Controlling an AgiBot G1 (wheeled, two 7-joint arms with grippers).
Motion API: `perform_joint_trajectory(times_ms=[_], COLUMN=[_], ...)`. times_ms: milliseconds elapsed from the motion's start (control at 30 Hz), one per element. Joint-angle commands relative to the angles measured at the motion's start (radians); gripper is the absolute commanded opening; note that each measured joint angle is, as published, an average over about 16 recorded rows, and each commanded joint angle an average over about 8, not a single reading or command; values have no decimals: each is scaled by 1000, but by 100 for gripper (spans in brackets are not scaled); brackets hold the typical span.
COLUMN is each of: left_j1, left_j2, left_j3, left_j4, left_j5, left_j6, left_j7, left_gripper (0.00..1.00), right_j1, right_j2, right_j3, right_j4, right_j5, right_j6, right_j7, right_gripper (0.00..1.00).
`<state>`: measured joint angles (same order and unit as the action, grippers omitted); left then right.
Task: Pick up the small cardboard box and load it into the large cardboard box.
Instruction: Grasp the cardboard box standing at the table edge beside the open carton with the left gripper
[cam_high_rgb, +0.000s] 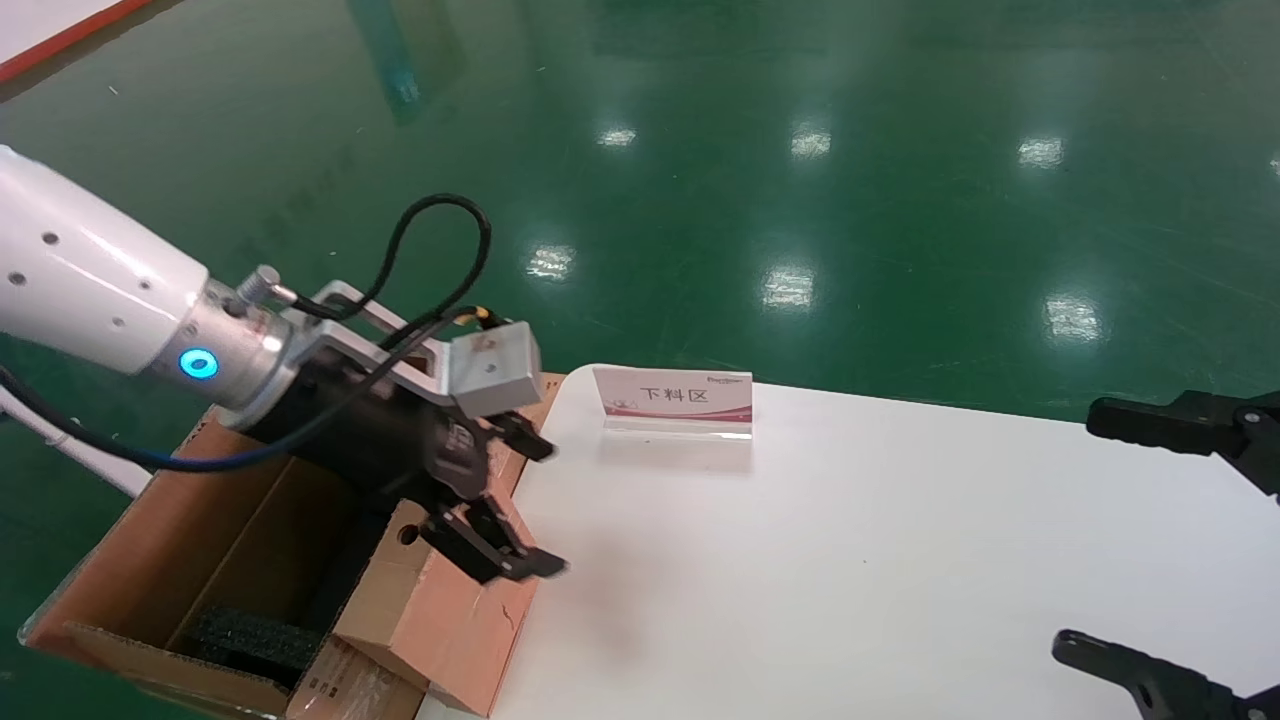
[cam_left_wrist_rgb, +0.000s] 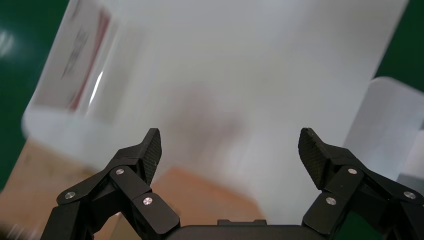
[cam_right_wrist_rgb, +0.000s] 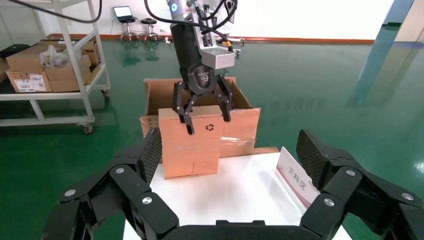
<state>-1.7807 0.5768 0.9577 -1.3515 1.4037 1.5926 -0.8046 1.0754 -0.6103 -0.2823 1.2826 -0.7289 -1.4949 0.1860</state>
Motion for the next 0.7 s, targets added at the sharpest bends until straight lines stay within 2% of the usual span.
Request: perform_joint_trajectory(times_ms=[33,333,700], left_j1=[-61,-271,-438], left_j2=[-5,6,66], left_j3=[78,333,601], left_j4=[0,-3,-6], left_j5=[20,61,50], left_j6=[1,-6,-13], left_j7=[-43,-214,-361], left_gripper=[100,100,100], right_j1=[0,0,0], right_j2=[0,0,1], right_j3=[0,-1,-2], right_j4=[0,0,0], right_j5=[0,1,1], right_j6=[0,0,1], right_j7=[0,0,-1], right_gripper=[100,100,100])
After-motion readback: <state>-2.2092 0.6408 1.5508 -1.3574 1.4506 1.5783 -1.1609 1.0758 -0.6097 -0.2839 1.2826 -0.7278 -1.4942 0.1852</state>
